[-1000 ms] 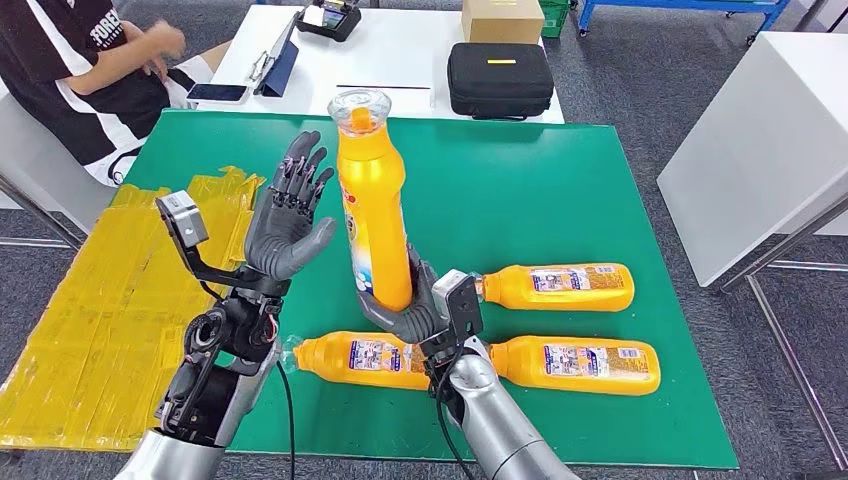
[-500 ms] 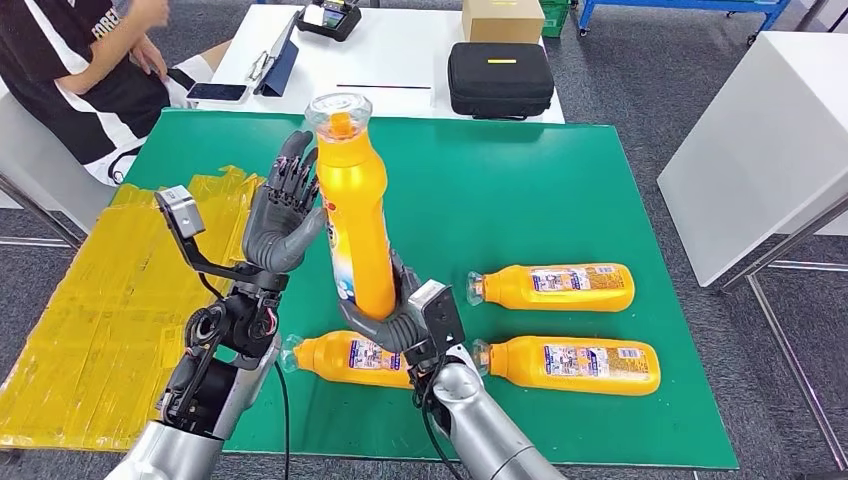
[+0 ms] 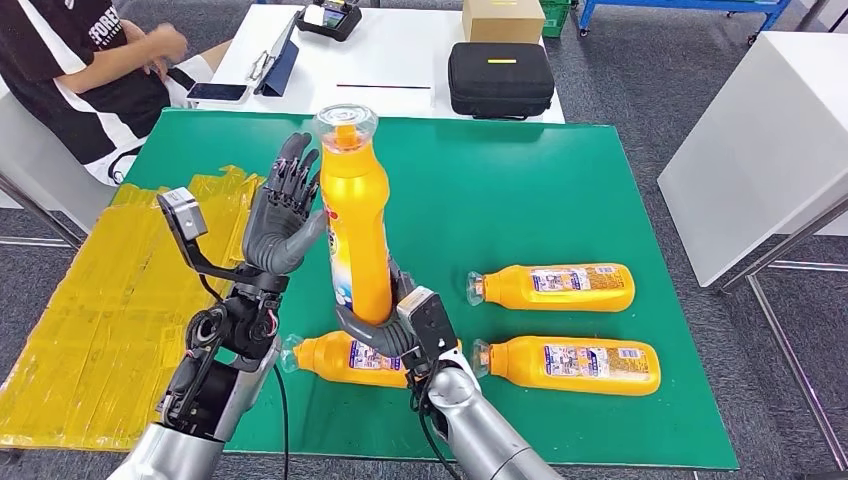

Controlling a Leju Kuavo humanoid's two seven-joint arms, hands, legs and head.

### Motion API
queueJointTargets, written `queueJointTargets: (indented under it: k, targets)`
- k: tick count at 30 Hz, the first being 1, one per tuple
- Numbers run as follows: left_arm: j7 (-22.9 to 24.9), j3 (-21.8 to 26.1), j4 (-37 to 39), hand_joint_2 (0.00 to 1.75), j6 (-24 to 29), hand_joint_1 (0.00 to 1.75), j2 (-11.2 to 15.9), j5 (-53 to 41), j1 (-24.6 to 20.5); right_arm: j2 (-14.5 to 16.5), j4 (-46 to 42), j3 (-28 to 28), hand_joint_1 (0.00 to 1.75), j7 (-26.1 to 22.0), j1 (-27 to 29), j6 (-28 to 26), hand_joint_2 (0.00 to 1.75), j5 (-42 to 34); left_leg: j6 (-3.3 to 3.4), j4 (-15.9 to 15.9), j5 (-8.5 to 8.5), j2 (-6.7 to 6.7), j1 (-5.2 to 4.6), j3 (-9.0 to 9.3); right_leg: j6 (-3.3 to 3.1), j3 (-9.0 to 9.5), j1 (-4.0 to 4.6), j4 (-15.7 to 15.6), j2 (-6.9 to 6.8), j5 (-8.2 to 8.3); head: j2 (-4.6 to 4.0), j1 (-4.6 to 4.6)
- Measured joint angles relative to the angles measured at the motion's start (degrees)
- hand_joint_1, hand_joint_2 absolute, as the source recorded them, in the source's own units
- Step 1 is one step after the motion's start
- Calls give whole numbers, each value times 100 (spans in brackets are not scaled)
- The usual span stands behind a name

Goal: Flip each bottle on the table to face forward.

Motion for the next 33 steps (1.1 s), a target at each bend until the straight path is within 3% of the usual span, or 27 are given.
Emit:
queueJointTargets:
  k: [14, 33]
  targets:
    - [-123, -58, -634, 175, 332, 0, -64, -608, 229, 24, 815, 153, 175, 84, -296, -217, 175, -120, 0, 0, 0, -1, 0, -2, 0, -1, 0, 0, 0, 0, 0, 0]
    - [-125, -302, -1097, 175, 636, 0, -82, -800, 360, 196, 1172, 24, 175, 320, -685, -88, 175, -358, 0, 0, 0, 0, 0, -1, 0, -1, 0, 0, 0, 1, 0, 0]
